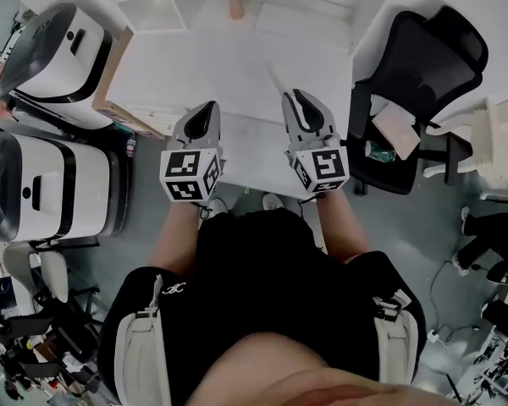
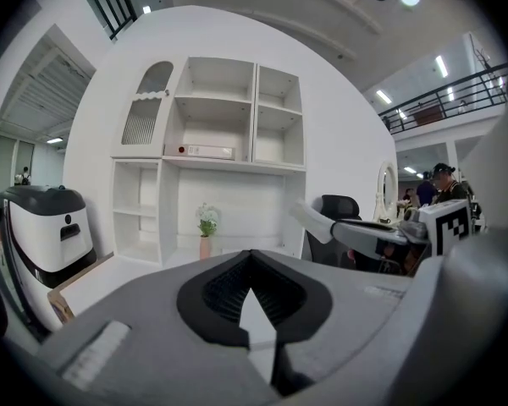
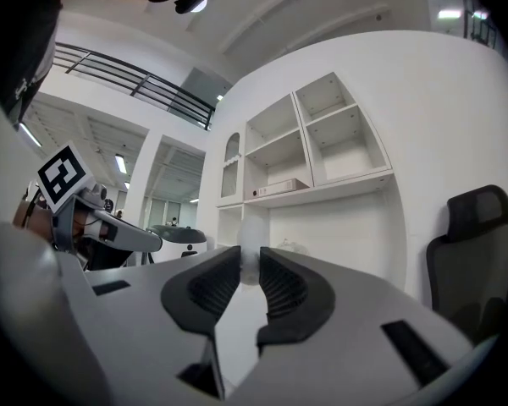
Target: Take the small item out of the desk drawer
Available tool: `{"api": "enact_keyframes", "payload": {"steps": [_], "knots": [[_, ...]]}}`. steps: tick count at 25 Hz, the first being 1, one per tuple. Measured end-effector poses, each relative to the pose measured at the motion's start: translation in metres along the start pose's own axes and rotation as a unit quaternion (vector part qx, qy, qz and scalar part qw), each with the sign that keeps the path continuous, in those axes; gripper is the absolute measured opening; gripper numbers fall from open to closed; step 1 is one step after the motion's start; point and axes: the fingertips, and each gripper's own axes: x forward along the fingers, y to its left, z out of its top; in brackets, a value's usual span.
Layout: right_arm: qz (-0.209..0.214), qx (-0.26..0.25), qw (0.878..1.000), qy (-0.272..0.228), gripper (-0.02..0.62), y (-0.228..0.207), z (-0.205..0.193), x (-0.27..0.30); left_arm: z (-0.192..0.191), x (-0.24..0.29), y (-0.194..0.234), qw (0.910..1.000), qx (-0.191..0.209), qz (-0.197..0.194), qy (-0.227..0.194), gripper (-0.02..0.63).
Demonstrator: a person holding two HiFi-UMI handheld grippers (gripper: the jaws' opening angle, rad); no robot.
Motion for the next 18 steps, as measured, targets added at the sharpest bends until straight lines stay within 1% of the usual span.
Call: {"api": "enact_keyframes", "payload": {"steps": [5,9,18], "knots": [[-0.024,0.017,1.0,0.002,0.069,0.014,-0.005,0.002,-0.01,-0.016,0.012,1.0,0.002,-0.004,0.008,0.012],[-0.024,0.006,1.0,0.008,0.066,0.028,-0.004,0.006,-0.008,-0.021,0.022,1.0,-0.002,-0.005,0.002,0.012],[-0.03,-0.005,1.0,0.006,0.064,0.025,0.005,0.016,0.002,-0.017,0.023,0.9998,-0.004,-0.011,-0.014,0.012]]}}
